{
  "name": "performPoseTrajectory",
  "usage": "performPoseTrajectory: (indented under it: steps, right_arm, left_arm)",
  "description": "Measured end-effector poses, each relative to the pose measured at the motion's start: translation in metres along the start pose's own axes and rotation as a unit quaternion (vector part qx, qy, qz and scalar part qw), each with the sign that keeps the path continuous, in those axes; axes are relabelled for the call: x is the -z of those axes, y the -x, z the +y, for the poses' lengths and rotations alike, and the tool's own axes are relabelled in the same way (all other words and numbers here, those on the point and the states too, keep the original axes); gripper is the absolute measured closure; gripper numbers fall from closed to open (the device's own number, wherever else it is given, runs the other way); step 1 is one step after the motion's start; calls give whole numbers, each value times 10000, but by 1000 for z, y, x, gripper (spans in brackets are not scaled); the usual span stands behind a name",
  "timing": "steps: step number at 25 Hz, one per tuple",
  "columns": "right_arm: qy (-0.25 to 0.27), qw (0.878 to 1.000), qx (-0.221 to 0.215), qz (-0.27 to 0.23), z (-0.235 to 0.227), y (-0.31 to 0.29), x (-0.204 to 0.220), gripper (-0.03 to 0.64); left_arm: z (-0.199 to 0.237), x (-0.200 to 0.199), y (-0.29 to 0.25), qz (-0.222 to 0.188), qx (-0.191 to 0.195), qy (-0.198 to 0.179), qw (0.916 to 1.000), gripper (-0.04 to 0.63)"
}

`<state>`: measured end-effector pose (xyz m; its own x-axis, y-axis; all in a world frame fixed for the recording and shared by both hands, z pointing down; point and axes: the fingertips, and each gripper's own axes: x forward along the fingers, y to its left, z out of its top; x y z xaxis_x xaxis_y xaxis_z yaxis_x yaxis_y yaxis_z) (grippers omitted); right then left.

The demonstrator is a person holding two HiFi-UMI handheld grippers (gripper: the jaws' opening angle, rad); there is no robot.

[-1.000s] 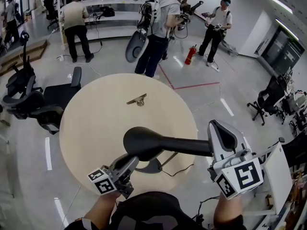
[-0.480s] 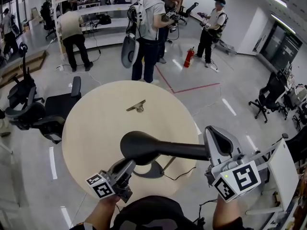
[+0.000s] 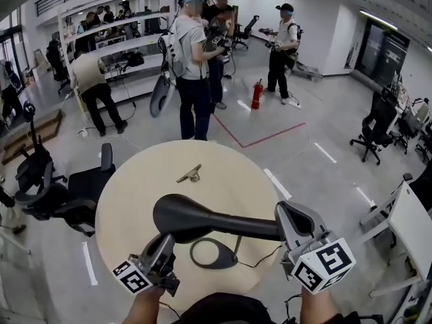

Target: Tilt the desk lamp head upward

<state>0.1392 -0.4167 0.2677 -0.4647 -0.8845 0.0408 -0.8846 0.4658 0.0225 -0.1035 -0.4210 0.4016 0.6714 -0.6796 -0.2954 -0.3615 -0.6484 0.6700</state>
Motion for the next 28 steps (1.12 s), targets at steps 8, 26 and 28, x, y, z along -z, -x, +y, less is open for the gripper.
performPoseTrajectory:
  steps: [8,26,28]
  right_arm:
    - [-370,9991,186,105,-14,15,25,601]
    - [-978,9938,482,222,-17,19,73,601]
    - [-950,9938,527,248,-16,17,78,601]
  left_arm:
    - [-29,-32,-13,-20,159,-503,9986,462]
    - [-107,-90,-45,-176,855,-1500,9848,499]
    - [-114,-94,-48,-155,895,-1644,9822,500]
